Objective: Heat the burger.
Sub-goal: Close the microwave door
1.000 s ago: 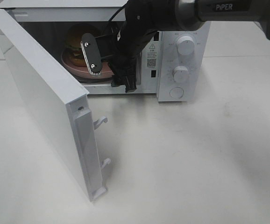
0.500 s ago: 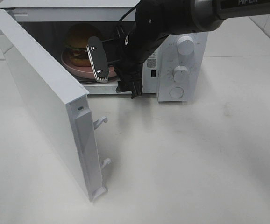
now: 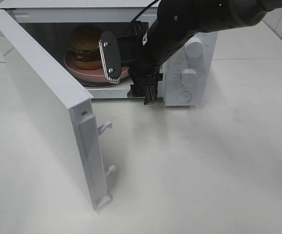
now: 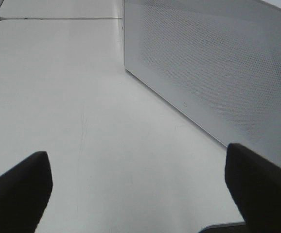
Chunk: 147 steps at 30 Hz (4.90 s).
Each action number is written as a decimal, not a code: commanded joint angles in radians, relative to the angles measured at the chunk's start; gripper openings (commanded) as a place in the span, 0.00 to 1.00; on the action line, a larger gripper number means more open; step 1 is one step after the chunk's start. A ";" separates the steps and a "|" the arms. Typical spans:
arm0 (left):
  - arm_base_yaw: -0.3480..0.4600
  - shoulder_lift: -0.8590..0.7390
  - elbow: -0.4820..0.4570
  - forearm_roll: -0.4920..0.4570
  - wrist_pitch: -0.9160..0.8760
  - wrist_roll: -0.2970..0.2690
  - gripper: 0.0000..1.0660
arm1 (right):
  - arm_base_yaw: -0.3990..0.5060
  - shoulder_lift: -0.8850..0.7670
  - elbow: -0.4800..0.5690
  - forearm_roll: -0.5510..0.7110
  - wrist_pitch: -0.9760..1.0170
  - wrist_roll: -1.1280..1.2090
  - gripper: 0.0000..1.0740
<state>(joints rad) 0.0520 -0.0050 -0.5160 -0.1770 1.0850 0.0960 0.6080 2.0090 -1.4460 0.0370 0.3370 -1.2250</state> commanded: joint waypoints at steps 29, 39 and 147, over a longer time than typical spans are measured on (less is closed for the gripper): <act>-0.001 -0.016 0.000 0.001 -0.011 -0.007 0.83 | 0.000 -0.383 0.374 -0.054 -0.007 0.180 0.72; -0.001 -0.016 0.000 0.001 -0.011 -0.007 0.83 | 0.000 -0.507 0.481 -0.054 0.036 0.340 0.71; -0.001 -0.016 0.000 0.001 -0.011 -0.007 0.83 | -0.560 -2.045 0.948 -0.037 0.657 1.213 0.71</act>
<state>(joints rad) 0.0520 -0.0050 -0.5160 -0.1770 1.0850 0.0960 0.0540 -0.0030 -0.4980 0.0000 1.0040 -0.0080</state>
